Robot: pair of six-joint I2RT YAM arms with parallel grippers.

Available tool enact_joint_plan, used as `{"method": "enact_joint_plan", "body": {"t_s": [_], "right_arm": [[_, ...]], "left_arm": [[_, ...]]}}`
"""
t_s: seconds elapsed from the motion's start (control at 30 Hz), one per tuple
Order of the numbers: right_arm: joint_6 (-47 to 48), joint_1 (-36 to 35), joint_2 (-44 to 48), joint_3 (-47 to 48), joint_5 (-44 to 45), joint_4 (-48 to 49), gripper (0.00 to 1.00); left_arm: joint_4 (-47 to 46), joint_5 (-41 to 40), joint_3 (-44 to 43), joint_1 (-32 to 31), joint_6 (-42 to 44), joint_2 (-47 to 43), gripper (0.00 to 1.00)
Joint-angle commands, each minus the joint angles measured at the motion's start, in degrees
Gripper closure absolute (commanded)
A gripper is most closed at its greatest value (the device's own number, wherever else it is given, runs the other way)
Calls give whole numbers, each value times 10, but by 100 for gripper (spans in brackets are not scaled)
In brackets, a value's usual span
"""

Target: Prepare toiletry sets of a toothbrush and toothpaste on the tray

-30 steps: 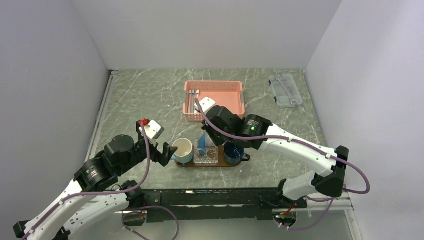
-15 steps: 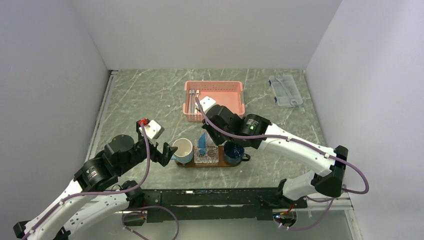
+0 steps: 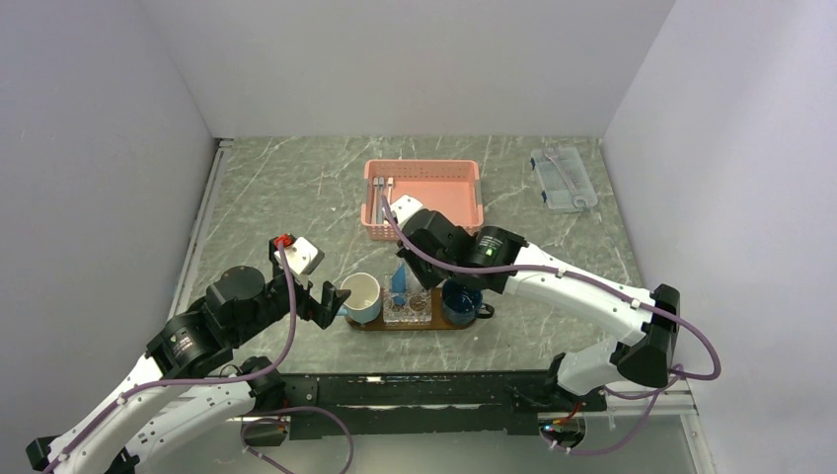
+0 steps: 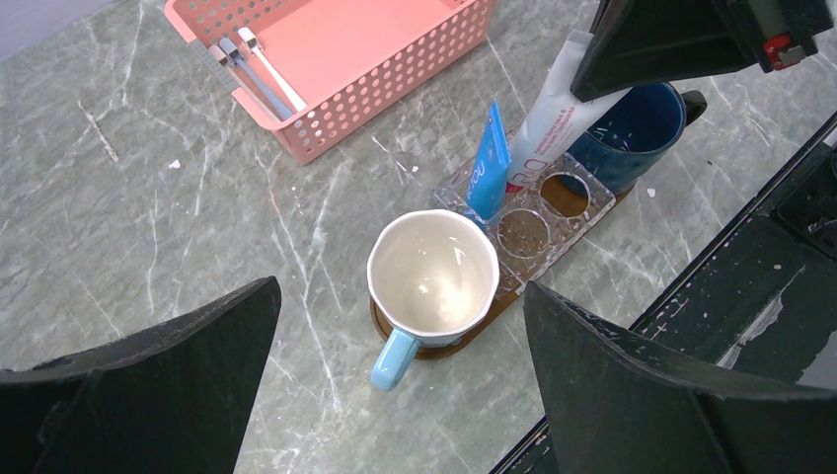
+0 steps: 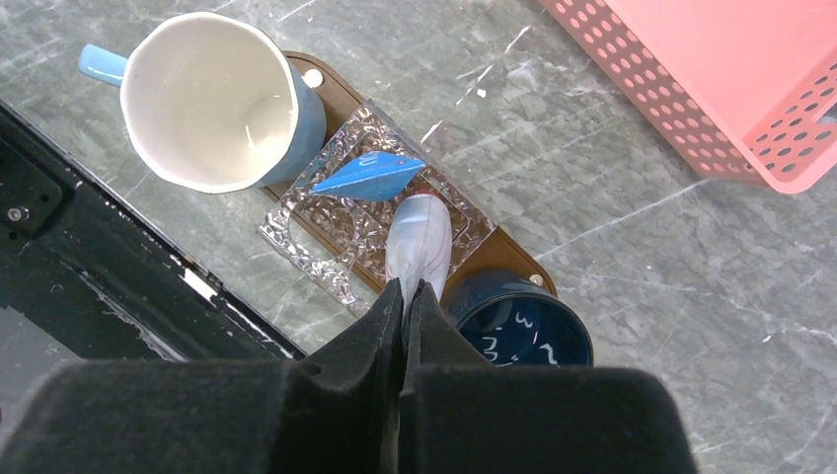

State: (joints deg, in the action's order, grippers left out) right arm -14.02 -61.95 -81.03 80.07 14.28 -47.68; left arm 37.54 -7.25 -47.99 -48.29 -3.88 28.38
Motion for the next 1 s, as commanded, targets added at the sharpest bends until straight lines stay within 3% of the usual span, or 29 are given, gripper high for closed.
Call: {"method": "enact_joint_plan", "body": {"t_s": [0.0,0.97], "right_arm": [[-6,3,1,-4,-7,29,100],[-3,32,-26,-48,-36,59,100]], "left_arm": [[-21,10,3,3,4,2,1],[-22,15,3,5,5,4,1]]}}
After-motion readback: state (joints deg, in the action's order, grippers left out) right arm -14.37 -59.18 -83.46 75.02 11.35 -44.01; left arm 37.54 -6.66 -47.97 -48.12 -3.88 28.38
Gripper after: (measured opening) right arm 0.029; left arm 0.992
